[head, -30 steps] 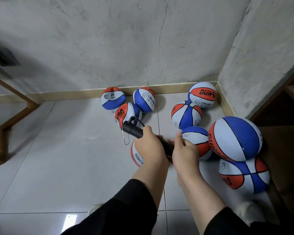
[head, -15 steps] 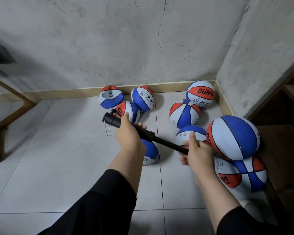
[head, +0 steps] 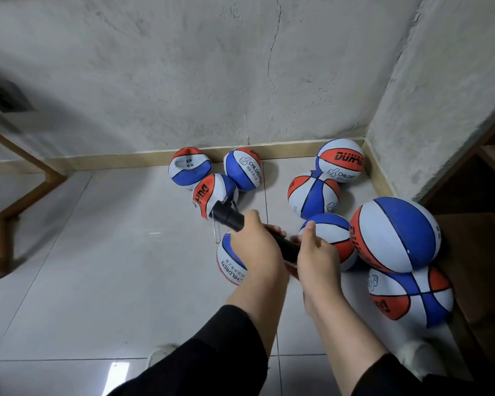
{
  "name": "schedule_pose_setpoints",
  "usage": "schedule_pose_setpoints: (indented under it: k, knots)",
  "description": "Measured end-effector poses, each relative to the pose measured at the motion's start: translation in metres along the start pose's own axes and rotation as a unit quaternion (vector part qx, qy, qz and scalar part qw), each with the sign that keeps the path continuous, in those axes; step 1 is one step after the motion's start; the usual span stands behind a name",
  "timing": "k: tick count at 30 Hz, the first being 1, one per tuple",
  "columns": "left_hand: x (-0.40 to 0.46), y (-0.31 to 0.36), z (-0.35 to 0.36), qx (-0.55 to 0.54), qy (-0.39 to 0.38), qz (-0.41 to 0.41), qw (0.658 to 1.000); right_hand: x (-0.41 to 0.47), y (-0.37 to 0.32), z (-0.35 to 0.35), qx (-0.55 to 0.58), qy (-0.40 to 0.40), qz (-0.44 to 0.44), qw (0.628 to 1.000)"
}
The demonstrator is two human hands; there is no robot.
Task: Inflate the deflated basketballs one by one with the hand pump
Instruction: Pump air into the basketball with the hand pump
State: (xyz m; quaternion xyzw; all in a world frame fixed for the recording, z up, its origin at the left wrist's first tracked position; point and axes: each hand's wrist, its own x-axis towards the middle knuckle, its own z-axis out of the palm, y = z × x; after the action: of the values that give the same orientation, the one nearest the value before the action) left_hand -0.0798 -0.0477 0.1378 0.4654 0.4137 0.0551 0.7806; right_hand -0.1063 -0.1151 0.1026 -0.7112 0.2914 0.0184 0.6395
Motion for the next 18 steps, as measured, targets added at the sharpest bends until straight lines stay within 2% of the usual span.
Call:
schedule_pose_setpoints:
  k: [5, 8, 12, 18]
  knots:
    - [0.003, 0.001, -0.005, 0.058, -0.010, 0.002, 0.998, -0.004, 0.006, -0.001, -0.013, -0.015, 0.023, 1.000]
    - [0.011, 0.007, -0.010, 0.048, -0.017, -0.004, 0.999, -0.003, 0.015, -0.011, -0.014, -0.028, 0.022, 0.999]
    - [0.034, 0.028, -0.023, 0.004, 0.029, 0.018, 0.999, 0.001, 0.034, -0.021, -0.010, -0.015, 0.038, 0.999]
    - [0.033, 0.028, -0.020, 0.035, 0.017, 0.031, 0.999, -0.004, 0.039, -0.019, -0.058, -0.024, 0.038, 0.997]
